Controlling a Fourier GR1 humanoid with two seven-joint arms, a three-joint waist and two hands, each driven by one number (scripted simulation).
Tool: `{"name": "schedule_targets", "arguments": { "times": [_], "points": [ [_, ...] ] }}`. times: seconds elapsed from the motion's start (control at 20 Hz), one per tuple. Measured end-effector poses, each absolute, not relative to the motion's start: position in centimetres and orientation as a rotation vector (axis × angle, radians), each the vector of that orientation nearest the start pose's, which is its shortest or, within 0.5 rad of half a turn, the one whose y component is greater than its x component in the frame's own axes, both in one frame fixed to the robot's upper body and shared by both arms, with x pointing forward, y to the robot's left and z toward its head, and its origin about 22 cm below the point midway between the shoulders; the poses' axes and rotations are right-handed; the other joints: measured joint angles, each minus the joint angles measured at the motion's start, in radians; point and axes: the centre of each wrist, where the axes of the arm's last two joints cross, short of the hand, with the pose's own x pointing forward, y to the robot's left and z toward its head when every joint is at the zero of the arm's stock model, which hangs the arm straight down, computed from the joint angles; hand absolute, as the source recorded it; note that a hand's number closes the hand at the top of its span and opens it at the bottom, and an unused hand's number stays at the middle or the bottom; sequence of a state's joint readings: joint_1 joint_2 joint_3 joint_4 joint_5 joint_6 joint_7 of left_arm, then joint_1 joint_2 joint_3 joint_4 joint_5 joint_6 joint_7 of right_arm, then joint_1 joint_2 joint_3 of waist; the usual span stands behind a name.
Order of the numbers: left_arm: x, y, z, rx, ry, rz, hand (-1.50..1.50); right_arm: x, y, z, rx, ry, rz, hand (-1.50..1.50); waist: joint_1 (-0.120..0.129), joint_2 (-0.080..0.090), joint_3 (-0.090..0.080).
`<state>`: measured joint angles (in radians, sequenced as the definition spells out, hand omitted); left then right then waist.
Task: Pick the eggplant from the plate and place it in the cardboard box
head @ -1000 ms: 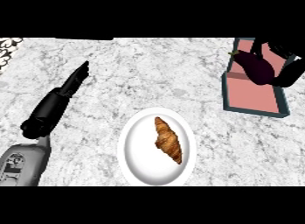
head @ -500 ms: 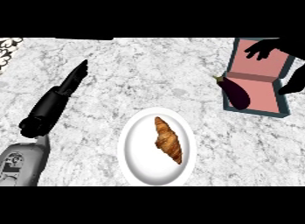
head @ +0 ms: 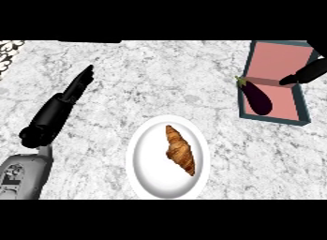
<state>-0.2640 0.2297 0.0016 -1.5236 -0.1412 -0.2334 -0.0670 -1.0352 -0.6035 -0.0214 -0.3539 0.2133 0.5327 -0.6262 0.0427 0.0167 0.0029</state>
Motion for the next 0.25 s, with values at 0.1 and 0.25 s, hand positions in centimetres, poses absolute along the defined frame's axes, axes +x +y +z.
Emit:
{"name": "schedule_targets", "arguments": {
  "times": [0.1,0.25],
  "points": [
    [30.2,25.3,7.1,0.063,-1.771,-0.563,0.00,43.8,-37.3,15.4,0.050,-1.741,0.678,-1.50,0.005,0.002,0.000],
    [30.1,24.9,6.9,0.057,-1.775,-0.566,0.00,43.6,-38.8,16.1,0.096,-1.724,0.528,-1.50,0.012,0.007,0.000]
  ]
}}
